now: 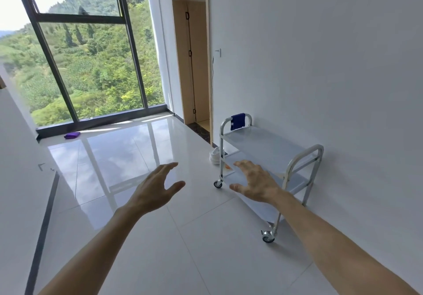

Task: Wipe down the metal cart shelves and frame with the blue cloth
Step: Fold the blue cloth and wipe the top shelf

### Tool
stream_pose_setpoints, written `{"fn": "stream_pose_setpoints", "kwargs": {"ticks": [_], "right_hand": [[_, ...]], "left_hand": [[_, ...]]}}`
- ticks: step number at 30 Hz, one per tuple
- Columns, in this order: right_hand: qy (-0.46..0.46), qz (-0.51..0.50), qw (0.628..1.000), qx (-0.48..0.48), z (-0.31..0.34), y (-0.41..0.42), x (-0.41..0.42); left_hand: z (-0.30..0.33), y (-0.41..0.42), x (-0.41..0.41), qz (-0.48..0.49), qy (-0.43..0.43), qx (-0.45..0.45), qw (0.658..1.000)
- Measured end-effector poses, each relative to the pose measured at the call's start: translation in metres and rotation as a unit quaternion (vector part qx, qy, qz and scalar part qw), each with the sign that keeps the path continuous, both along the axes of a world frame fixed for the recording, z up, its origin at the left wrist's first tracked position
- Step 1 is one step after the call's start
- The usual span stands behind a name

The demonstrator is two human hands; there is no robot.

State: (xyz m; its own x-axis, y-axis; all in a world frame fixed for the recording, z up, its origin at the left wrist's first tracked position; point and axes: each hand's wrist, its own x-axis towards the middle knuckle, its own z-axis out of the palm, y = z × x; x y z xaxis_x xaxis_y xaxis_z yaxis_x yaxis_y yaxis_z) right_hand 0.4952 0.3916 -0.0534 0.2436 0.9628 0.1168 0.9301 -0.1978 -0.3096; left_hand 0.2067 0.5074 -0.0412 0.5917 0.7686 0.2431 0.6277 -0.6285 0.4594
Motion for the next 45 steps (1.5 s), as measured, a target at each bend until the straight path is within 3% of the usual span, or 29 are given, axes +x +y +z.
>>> {"fn": "stream_pose_setpoints", "kwargs": {"ticks": [11,24,34,45], "right_hand": [[-0.004,0.000,1.000,-0.009,-0.026,0.190,0.072],[0.028,-0.079,0.996,-0.002,-0.025,0.421,0.157],[0.064,-0.122,0.990,0.000,-0.053,0.538,0.254],[0.156,-0.111,0.981,0.027,-0.060,0.694,0.392]], "left_hand": [[-0.033,0.190,0.078,-0.009,-0.016,-0.012,1.000],[-0.045,0.470,0.201,-0.078,-0.044,-0.053,0.995],[-0.083,0.600,0.311,-0.143,-0.042,-0.056,0.987],[-0.079,0.749,0.451,-0.138,-0.062,-0.099,0.983]]}}
